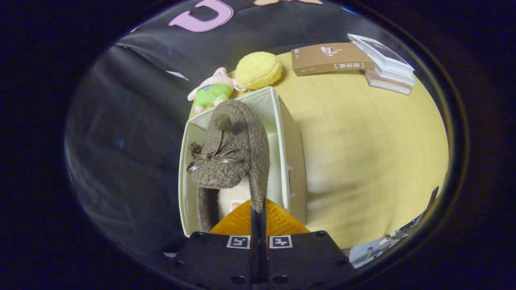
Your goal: Open the storage box then place both shoes into the box .Put the left shoe in first, then the right shoe, with the right side of both shoes facing outward in a uniform manner.
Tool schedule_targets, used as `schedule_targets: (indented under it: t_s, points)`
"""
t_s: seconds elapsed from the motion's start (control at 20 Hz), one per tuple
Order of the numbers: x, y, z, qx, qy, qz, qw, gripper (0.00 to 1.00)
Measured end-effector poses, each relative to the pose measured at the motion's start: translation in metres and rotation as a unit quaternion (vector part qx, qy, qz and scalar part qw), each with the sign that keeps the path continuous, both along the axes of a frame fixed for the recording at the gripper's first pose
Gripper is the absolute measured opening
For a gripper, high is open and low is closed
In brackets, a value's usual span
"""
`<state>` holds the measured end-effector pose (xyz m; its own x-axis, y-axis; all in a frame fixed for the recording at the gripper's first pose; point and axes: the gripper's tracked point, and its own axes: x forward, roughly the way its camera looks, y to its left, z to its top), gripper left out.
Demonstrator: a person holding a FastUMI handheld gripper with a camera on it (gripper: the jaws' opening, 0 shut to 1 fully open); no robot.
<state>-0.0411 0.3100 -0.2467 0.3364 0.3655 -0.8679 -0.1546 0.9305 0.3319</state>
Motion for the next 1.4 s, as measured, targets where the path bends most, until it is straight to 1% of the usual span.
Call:
schedule_targets:
  t_s: [0.15,0.25,0.35,0.5,0.7,0.9,0.95,1.05,1.15,1.3,1.4]
  points:
    - [0.002,0.002,0.0,-0.002,-0.013,0.002,1.0,0.08]
    - [0.001,0.008,0.006,0.019,-0.019,0.006,1.0,0.11]
    - [0.003,0.017,0.019,0.047,-0.035,0.01,0.998,0.24]
    - [0.002,0.025,0.04,0.074,-0.071,0.036,0.994,0.43]
    - [0.015,0.002,0.053,0.031,-0.151,0.064,0.986,0.69]
    - [0.029,-0.031,0.068,0.006,-0.225,0.061,0.972,0.94]
    - [0.036,-0.04,0.074,0.001,-0.251,0.058,0.966,1.0]
    - [0.048,-0.06,0.091,-0.009,-0.301,0.044,0.953,1.0]
    - [0.056,-0.08,0.114,-0.011,-0.355,0.02,0.935,1.0]
    - [0.068,-0.111,0.16,-0.008,-0.439,-0.009,0.898,1.0]
    - [0.075,-0.133,0.197,-0.015,-0.5,-0.025,0.866,1.0]
